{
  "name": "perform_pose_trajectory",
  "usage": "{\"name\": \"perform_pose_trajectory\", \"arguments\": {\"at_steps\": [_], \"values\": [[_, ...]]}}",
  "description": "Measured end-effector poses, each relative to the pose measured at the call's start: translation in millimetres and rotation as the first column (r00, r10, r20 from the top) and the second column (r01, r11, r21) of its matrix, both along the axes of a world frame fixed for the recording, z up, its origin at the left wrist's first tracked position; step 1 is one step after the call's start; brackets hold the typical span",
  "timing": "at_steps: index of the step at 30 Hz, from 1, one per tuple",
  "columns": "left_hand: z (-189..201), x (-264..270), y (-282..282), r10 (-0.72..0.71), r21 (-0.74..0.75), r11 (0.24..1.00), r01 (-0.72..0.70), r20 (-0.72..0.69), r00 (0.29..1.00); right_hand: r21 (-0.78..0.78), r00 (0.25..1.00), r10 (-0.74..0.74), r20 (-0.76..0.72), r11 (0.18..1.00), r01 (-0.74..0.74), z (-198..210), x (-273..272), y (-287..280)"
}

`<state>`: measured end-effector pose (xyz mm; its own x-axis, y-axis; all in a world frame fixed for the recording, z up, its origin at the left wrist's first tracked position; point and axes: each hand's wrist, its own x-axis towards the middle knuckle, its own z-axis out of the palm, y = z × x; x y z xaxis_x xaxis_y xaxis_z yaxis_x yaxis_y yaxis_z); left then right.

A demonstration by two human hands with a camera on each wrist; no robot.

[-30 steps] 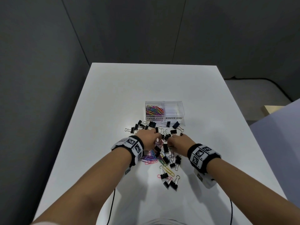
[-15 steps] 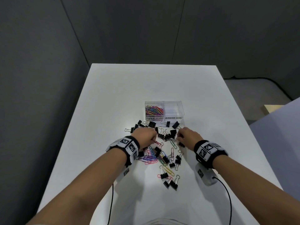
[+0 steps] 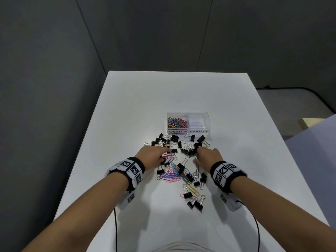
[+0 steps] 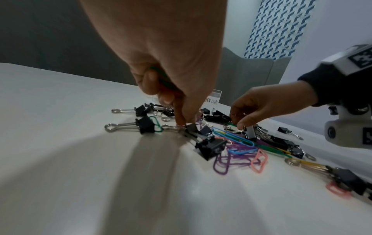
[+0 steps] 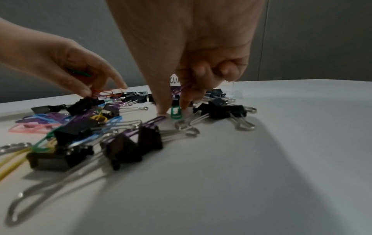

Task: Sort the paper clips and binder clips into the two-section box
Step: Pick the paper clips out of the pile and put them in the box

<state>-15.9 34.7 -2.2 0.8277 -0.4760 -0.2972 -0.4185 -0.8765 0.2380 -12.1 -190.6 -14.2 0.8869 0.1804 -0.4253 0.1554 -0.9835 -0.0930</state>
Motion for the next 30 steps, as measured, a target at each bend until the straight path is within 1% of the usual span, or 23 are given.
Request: {"name": "perform_pose_trajectory", "arguments": {"at_steps": [2, 4, 8, 10, 13, 16, 20, 25, 27, 30], "values": [[-1, -1, 2, 0.005, -0.006, 1.0, -0.005, 0.007, 1.0, 0.037, 0.997, -0.062, -0.036, 0.997, 0.063, 0, 2, 5], [0, -1, 5, 0.051, -0.005, 0.999, -0.052, -0.035, 0.998, 0.051, 0.994, -0.094, -0.061, 0.994, 0.097, 1, 3, 7], [2, -3, 6, 0.111, 0.021, 0.994, -0.11, -0.075, 0.991, 0.021, 0.996, -0.059, -0.066, 0.998, 0.061, 4, -2, 10], [1, -4, 8, 0.142, 0.029, 0.99, -0.14, -0.073, 0.987, 0.062, 0.996, -0.066, -0.052, 0.996, 0.069, 8, -3, 7], [-3, -5, 10, 0.145, 0.052, 0.989, -0.141, -0.072, 0.987, 0.122, 0.995, -0.066, -0.071, 0.99, 0.074, 16, -2, 0], [-2, -4, 8, 0.129, 0.074, 0.989, -0.124, -0.069, 0.989, 0.143, 0.995, -0.015, -0.101, 0.989, 0.029, 23, -1, -5], [2, -3, -1, 0.075, 0.049, 0.996, -0.071, -0.083, 0.994, 0.16, 0.983, 0.054, -0.174, 0.987, -0.026, 26, -3, -8], [2, -7, -12, 0.001, 0.041, 0.999, 0.006, -0.158, 0.987, 0.072, 0.955, 0.199, -0.222, 0.98, -0.187, 24, -12, -7], [1, -11, -17, -0.017, 0.043, 0.999, 0.023, -0.13, 0.991, 0.058, 0.941, 0.257, -0.219, 0.967, -0.25, 20, -15, -7], [-1, -15, -21, -0.068, 0.11, 0.991, 0.079, -0.097, 0.993, 0.036, 0.928, 0.319, -0.19, 0.947, -0.319, 17, -14, -9]]}}
